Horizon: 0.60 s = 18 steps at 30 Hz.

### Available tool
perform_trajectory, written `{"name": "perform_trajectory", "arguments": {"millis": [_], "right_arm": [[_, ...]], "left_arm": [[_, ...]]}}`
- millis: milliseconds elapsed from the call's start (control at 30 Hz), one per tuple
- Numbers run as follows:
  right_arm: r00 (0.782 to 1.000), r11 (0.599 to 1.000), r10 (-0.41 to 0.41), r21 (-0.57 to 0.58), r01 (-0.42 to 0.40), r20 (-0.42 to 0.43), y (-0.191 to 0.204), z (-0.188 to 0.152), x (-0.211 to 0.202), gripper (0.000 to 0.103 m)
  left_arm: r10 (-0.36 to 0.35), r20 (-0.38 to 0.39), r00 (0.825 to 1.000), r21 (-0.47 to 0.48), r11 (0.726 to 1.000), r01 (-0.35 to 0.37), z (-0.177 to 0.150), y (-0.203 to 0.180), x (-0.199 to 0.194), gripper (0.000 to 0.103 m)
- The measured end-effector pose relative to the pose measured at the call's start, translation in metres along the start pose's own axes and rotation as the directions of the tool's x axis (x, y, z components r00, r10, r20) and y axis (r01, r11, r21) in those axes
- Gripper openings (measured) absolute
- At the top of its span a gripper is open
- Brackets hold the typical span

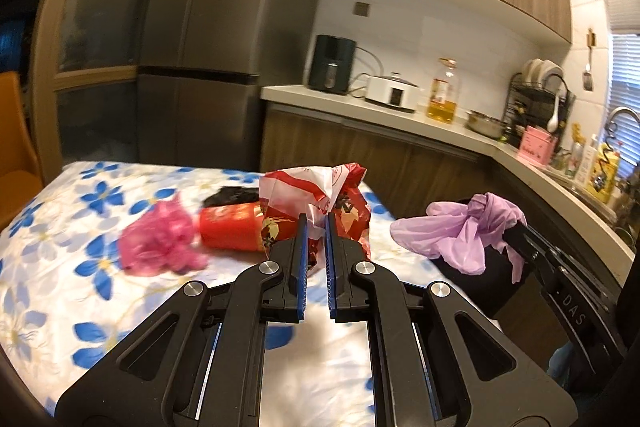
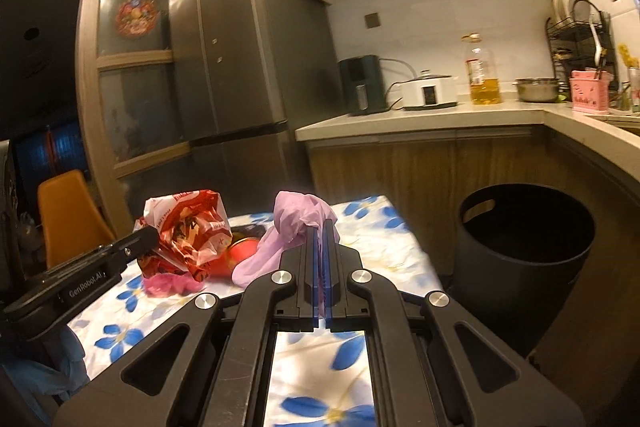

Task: Collect trash
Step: 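Carry the snack wrapper and lilac bag over the black bin with both tools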

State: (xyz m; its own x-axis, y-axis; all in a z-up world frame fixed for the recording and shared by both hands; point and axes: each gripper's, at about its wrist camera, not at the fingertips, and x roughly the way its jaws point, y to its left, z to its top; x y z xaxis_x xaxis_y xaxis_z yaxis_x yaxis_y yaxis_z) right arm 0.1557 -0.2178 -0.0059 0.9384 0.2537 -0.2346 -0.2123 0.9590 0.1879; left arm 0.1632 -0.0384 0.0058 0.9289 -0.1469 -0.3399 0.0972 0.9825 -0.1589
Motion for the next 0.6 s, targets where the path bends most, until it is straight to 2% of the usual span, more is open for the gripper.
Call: {"name": "perform_trajectory", "arguments": {"millis": [300, 600], "right_arm": [[0.992, 0.994, -0.110, 0.029, 0.109, 0.066, -0.045, 0.019, -0.014, 0.003], [0.962, 0.968, -0.246, 0.084, 0.238, 0.117, -0.103, 0.040, -0.024, 0.003]], "left_arm": [[-0.107, 0.001, 0.994, 0.047, 0.993, 0.107, 0.012, -0.054, 0.030, 0.007], [-0.225, 0.008, 0.974, 0.120, 0.967, 0.223, 0.025, -0.128, 0.060, 0.007]]}}
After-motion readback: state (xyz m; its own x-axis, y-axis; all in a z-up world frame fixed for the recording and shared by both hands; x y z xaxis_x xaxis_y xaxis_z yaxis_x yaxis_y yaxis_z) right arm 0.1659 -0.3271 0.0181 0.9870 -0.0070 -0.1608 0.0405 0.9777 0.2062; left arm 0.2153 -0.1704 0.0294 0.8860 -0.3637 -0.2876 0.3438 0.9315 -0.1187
